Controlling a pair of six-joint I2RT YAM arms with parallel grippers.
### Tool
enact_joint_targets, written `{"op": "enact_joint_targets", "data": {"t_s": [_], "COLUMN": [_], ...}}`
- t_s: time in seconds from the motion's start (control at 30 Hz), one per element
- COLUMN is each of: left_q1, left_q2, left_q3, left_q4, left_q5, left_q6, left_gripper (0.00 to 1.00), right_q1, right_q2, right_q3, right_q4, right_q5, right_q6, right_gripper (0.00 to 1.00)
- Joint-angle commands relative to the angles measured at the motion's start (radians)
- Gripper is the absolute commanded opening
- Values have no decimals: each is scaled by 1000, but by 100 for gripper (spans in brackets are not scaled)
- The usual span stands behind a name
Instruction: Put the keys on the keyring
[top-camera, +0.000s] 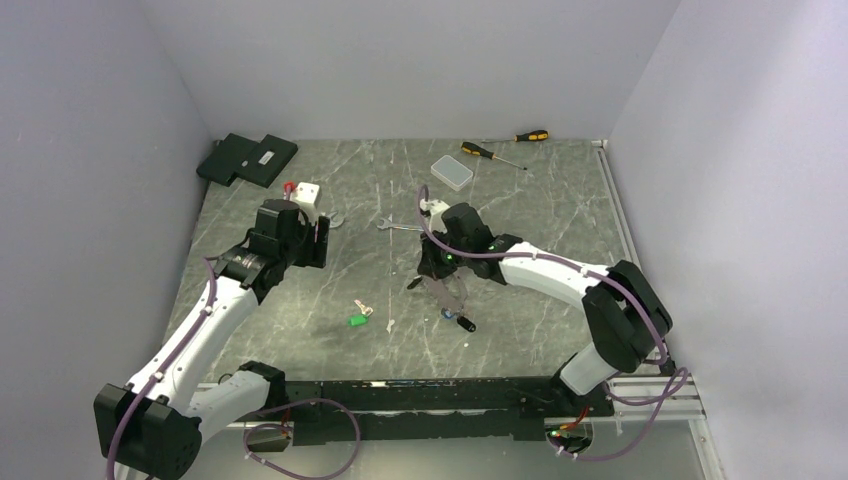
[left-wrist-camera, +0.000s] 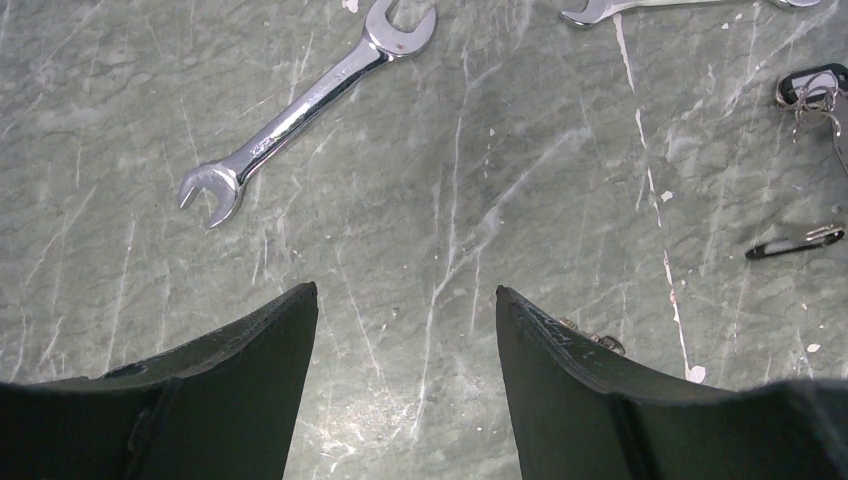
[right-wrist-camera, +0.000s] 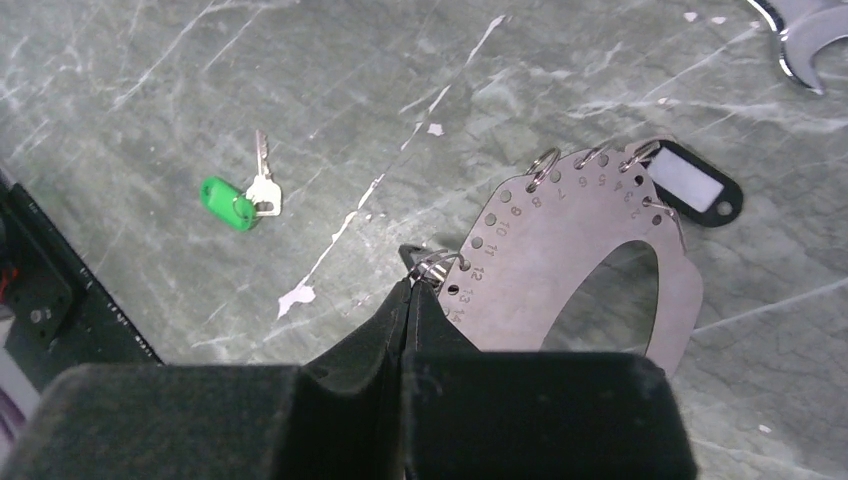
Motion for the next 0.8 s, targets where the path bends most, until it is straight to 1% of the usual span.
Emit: {"op": "enact_joint_targets", "data": {"t_s": [0.0,0.13,0.27,0.43,0.57,0.67,0.7,0.73,0.77], "left_q1": [-3,-3,-3,-3,-3,-3,-3,-3,-3], "left_q2": [-23,-25,-24,-25,-23,-22,-22,-21,-20], "left_q3": [31,31,31,32,31,30,30,30,30], "left_q4": [22,20,19,19,19,20,20,20,20], "left_q5": [16,17,16,13,11,9,7,7,8], "left_q6": [7,8,8,10,10,10,10,10,10], "left_gripper": [70,70,70,70,70,70,70,70,70], "right_q1": [-21,-31,-31,-31,-31,-31,-31,-31,-31], "right_q2": [-47,-19,55,174,271,327,326,317,304], "right_q3": [-8,5,45,156,260,327,336,329,317], "right_q4": [90,87,82,78,68,10,-6,-14,-19], "right_q5": [-109,-118,-87,-7,0,-3,6,19,33], "right_q6": [5,4,22,74,89,64,53,42,30], "right_gripper": [0,0,0,0,0,19,26,35,39]}}
